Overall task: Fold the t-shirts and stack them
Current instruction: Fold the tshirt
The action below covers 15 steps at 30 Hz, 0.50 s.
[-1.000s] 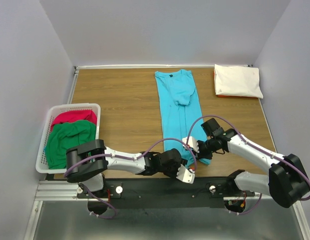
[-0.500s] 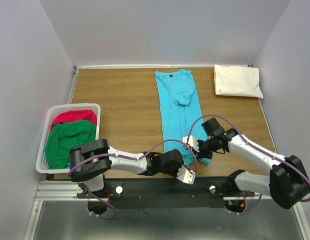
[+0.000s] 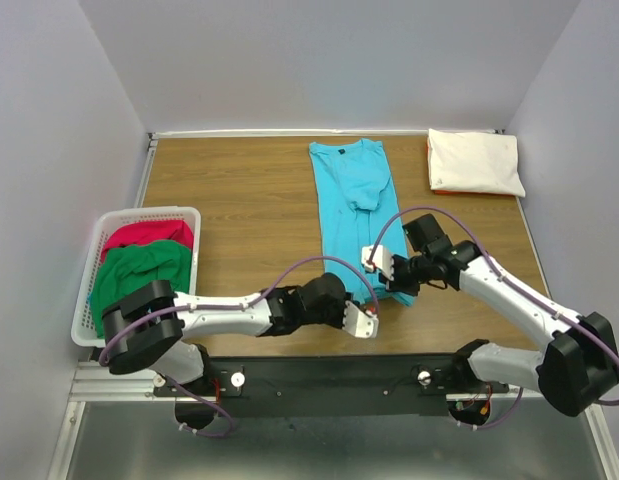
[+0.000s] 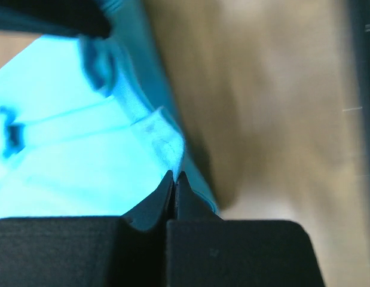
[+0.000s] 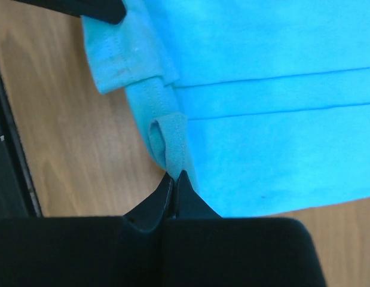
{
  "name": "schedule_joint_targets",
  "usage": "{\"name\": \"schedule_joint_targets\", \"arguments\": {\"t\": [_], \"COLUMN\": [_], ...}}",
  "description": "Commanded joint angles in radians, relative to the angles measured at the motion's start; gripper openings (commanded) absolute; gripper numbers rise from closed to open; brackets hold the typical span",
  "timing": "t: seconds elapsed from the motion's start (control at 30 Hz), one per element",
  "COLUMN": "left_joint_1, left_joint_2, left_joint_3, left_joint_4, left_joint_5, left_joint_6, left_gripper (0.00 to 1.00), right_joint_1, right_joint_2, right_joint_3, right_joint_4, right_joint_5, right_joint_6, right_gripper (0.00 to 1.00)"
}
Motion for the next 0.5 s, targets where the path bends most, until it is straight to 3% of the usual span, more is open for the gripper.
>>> {"name": "schedule_joint_targets", "arguments": {"t": [0.0,0.23,0.47], "left_joint_1": [0.111,0.327,0.458], "left_joint_2": [-0.030,0.077,0.290], "left_joint_3": [0.019,0.176,0.385], "left_joint_4": [0.044,0.107,0.119], "left_joint_5": [-0.039,0.041,0.092], "left_joint_6": [0.051,0.124,0.186], "left_gripper": [0.00,0.00,0.00], "right_joint_1": [-0.017,-0.089,-0.172], "right_joint_2": [0.078,0.294,0.543], "right_joint_3": [0.123,0.316,0.520], "right_joint_4": [0.022,0.079,0.113], "right_joint_5": [0.070,0.161,0.169], "right_joint_6": [0.047,0.035,0.040], "right_gripper": [0.00,0.01,0.00]}}
